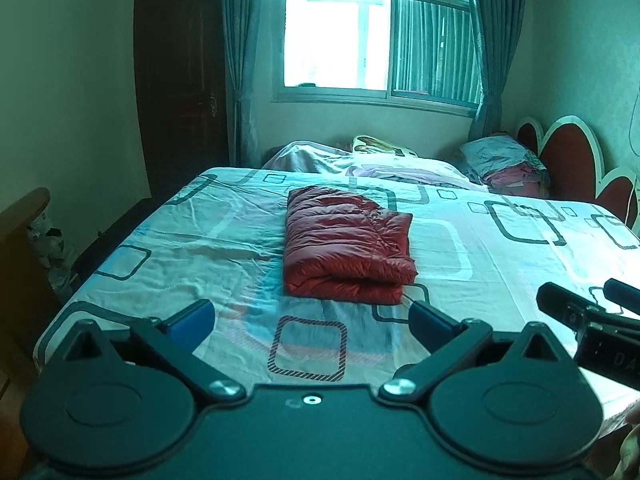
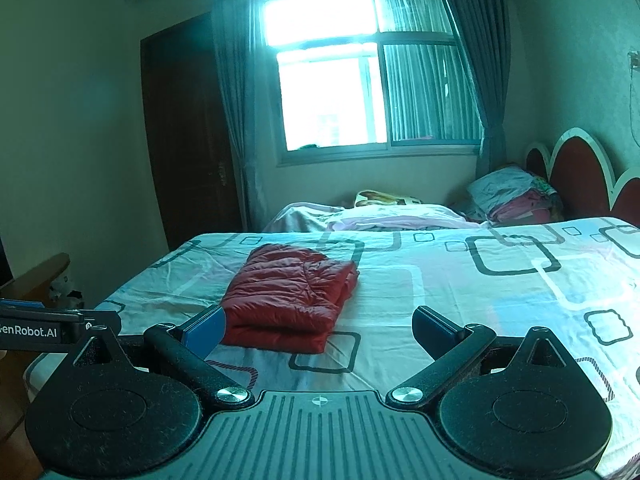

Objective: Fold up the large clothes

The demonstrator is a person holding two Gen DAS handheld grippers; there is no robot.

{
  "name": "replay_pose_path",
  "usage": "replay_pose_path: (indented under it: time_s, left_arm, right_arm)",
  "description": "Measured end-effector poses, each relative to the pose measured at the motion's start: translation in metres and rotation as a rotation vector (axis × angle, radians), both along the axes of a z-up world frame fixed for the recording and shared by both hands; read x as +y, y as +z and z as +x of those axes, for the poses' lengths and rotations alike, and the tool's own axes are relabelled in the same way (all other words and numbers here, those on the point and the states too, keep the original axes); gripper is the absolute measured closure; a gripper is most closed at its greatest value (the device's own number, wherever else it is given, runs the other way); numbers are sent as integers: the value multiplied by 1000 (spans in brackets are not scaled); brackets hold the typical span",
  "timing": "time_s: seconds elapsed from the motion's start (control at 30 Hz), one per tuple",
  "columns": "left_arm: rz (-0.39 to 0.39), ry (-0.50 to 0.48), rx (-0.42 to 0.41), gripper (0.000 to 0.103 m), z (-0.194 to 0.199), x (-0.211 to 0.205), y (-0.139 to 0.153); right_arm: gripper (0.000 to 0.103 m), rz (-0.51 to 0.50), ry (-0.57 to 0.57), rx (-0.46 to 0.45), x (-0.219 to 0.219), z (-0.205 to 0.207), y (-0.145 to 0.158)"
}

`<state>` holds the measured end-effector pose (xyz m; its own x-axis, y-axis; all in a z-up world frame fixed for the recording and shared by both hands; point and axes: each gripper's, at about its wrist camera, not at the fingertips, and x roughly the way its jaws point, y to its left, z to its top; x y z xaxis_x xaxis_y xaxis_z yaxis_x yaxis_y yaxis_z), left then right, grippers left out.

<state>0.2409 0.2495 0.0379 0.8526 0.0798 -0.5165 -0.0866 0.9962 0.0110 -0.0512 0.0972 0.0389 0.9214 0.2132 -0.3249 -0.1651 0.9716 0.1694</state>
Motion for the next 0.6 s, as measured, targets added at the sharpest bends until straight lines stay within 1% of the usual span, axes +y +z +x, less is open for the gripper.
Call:
replay_pose_path:
  time_s: [0.37, 0.6]
  left_arm:
    - [7, 19, 1, 0, 3, 5, -1]
    - [10, 14, 6, 0, 4, 6, -2]
  right_arm:
    - [4, 2, 7, 2, -1, 1, -1]
    - [4, 5, 8, 2, -3, 2, 0]
